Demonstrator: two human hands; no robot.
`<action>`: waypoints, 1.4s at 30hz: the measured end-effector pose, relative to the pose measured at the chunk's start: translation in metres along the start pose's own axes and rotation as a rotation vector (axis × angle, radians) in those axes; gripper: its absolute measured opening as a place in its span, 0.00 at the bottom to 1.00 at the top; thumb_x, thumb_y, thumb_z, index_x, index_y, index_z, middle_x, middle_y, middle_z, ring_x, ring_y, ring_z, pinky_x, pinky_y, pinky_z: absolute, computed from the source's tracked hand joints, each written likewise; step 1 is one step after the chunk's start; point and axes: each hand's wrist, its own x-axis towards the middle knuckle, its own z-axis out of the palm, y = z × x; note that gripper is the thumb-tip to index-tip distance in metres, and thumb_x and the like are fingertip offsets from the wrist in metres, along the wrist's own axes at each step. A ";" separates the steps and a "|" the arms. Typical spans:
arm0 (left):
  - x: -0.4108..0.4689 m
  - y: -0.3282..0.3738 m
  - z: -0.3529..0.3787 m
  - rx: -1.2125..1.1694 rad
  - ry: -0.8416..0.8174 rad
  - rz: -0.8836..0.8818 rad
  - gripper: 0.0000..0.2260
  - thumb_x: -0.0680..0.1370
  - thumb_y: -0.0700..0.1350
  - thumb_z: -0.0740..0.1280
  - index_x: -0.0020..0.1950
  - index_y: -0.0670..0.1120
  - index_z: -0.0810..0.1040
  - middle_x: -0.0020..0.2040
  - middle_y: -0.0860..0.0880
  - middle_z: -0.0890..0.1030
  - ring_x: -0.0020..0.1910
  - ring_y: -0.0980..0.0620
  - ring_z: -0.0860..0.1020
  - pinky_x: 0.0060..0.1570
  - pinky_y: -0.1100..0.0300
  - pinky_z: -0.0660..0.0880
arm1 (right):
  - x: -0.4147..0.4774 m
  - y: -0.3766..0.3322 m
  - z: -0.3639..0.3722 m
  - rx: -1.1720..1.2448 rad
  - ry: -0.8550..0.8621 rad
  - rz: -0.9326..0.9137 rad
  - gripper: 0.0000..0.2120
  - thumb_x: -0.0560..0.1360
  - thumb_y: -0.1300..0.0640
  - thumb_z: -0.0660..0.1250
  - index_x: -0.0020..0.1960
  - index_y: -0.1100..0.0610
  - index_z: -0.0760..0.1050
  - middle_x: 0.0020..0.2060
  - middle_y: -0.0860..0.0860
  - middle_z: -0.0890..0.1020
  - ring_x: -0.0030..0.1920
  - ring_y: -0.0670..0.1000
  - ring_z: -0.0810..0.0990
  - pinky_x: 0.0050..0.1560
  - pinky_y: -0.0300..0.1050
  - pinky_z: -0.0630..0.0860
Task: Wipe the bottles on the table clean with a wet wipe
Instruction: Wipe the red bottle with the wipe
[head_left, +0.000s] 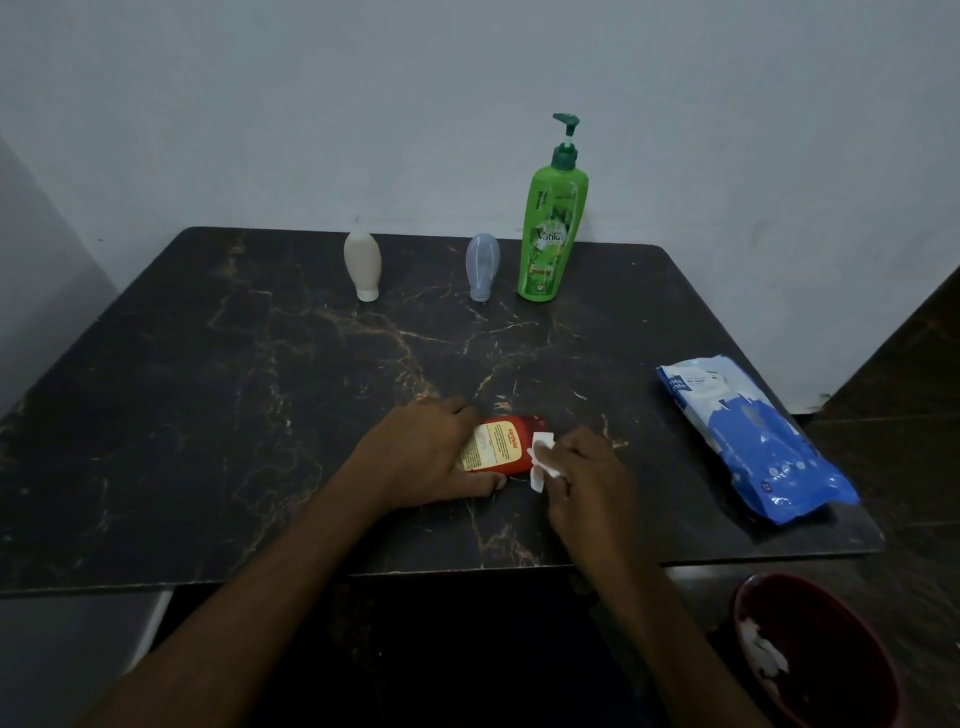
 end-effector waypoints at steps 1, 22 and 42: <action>-0.001 0.001 -0.001 0.006 0.000 -0.003 0.38 0.71 0.77 0.59 0.69 0.50 0.71 0.60 0.51 0.78 0.52 0.52 0.77 0.45 0.58 0.73 | -0.003 0.001 0.001 0.004 0.016 0.001 0.20 0.78 0.60 0.66 0.69 0.50 0.73 0.64 0.49 0.74 0.60 0.45 0.72 0.58 0.31 0.62; -0.025 0.026 0.003 0.143 0.298 -0.038 0.19 0.80 0.62 0.61 0.64 0.53 0.65 0.51 0.49 0.82 0.45 0.47 0.82 0.37 0.56 0.71 | 0.005 -0.006 -0.021 -0.057 0.121 -0.172 0.20 0.75 0.61 0.68 0.66 0.55 0.75 0.58 0.54 0.75 0.55 0.51 0.75 0.54 0.40 0.69; -0.023 0.033 0.015 0.170 0.265 -0.051 0.21 0.80 0.60 0.59 0.69 0.51 0.65 0.58 0.47 0.80 0.53 0.44 0.78 0.49 0.47 0.75 | 0.000 0.015 0.002 0.107 0.337 -0.153 0.15 0.71 0.68 0.70 0.57 0.60 0.81 0.48 0.54 0.79 0.44 0.53 0.80 0.43 0.47 0.79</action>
